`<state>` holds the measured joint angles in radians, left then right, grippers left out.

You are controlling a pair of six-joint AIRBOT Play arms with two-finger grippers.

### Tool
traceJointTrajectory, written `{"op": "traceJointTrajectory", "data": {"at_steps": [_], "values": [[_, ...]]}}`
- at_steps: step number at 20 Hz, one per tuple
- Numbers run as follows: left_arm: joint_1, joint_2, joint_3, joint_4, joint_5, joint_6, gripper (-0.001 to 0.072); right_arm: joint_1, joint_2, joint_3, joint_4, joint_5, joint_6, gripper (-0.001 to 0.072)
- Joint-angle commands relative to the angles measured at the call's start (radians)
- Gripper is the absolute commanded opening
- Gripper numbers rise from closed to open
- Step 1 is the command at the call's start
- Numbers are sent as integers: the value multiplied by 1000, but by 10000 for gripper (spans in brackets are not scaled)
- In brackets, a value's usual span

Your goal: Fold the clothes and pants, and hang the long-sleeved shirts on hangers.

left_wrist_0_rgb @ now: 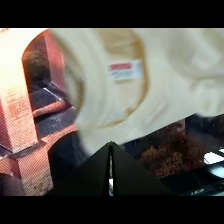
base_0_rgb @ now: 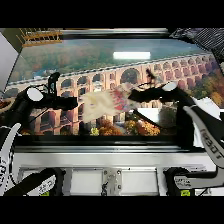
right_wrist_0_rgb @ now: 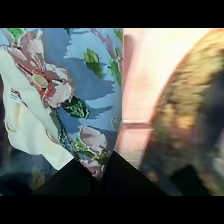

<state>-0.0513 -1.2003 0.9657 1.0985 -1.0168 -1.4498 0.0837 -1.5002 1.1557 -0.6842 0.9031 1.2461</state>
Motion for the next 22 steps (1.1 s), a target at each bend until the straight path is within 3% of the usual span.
{"op": "traceJointTrajectory", "data": {"at_steps": [1, 6, 10, 17, 22], "values": [[-1, 0, -1, 0, -1, 0, 4, -270, 203, 57, -409, 131, 284, 11], [-1, 0, -1, 0, -1, 0, 3, -702, 395, 57, -460, 208, 296, 12], [-1, 0, -1, 0, -1, 0, 4, -893, 438, 57, -455, 258, 296, 11], [-1, 0, -1, 0, -1, 0, 4, -938, 536, 58, -456, 282, 297, 11], [-1, 0, -1, 0, -2, 0, 3, -938, 624, 3, -747, 432, 390, 11]]}}
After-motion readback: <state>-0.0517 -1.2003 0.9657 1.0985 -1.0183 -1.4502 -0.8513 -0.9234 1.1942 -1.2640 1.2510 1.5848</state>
